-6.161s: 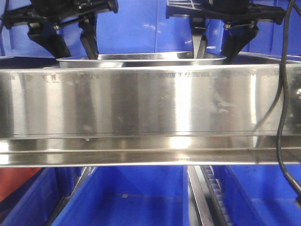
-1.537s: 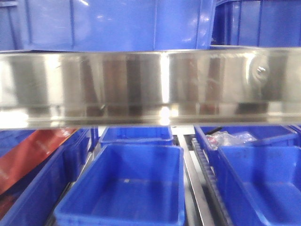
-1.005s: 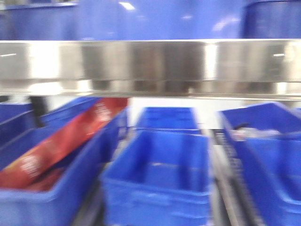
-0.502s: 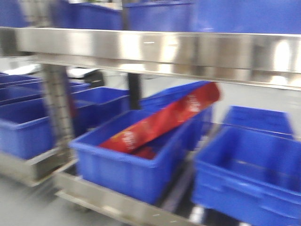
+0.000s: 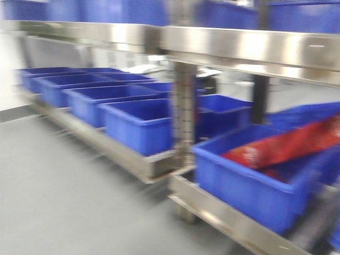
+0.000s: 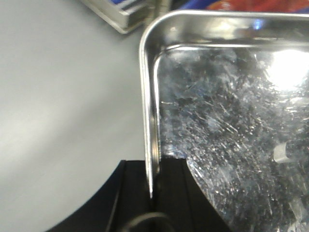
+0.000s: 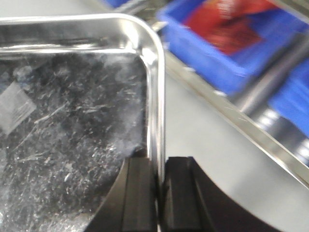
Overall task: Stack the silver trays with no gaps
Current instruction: 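Carry the silver tray with both grippers while the base drives to another shelf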
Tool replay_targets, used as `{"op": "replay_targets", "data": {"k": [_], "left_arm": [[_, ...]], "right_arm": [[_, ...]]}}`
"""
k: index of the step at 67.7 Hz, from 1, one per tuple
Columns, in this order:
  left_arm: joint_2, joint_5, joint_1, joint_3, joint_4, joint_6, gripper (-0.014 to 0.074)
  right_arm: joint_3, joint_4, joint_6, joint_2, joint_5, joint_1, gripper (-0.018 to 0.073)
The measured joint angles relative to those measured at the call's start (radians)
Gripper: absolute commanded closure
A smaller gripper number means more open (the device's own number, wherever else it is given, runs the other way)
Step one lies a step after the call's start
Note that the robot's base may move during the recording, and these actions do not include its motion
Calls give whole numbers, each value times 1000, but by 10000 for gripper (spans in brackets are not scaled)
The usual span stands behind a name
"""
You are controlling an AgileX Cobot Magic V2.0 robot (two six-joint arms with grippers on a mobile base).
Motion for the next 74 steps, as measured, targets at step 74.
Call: {"op": "replay_targets", "data": {"k": [74], "left_arm": [[-2,4,0,0,0,0,613]], "right_arm": [[0,0,0,0,0,0,565]]}}
